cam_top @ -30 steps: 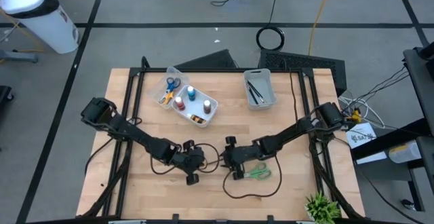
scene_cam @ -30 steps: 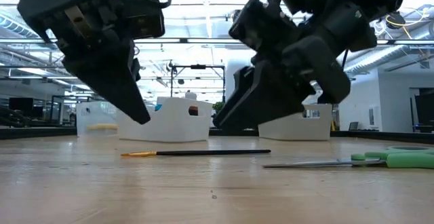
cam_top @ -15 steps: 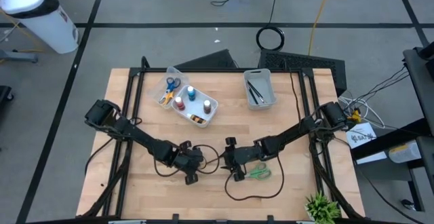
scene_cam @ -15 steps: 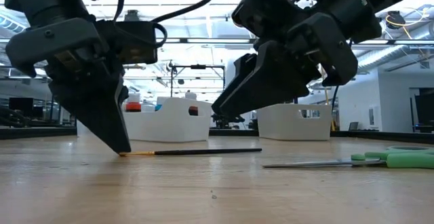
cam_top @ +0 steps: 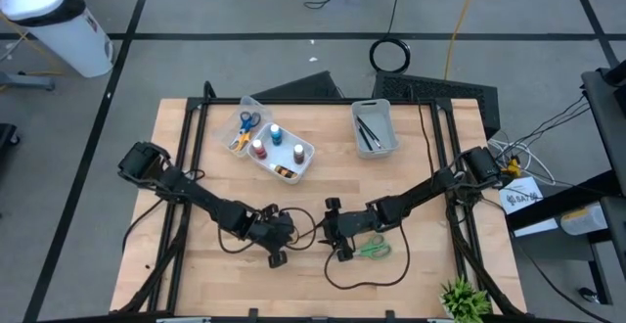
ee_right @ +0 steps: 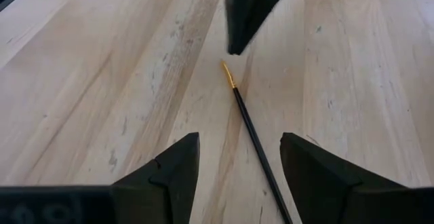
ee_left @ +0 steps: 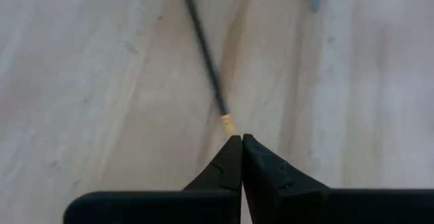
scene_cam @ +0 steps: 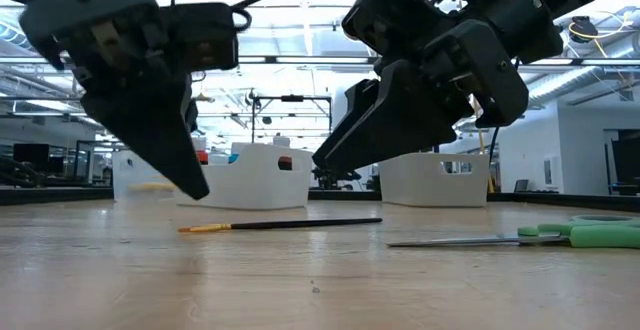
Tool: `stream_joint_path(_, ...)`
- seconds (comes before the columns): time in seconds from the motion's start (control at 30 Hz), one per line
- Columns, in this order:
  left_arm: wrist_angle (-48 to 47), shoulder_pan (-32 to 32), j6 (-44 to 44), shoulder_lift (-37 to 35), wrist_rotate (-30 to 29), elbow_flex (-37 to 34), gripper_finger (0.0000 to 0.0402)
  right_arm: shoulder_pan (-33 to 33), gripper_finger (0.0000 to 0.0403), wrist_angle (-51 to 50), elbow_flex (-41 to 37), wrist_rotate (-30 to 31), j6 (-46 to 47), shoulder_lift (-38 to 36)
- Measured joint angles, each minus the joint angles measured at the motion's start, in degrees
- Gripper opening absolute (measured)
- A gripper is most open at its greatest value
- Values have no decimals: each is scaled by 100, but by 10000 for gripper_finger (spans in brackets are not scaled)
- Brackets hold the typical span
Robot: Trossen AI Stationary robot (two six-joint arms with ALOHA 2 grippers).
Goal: Pick & Place Paint Supplies
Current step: Put the gold and black paintbrush into the gray bin
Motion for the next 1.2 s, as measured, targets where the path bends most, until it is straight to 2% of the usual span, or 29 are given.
stream_joint_path(1.2,-4,-21,-206,412,88,18,12,0,188,-41,-4,2,42,0)
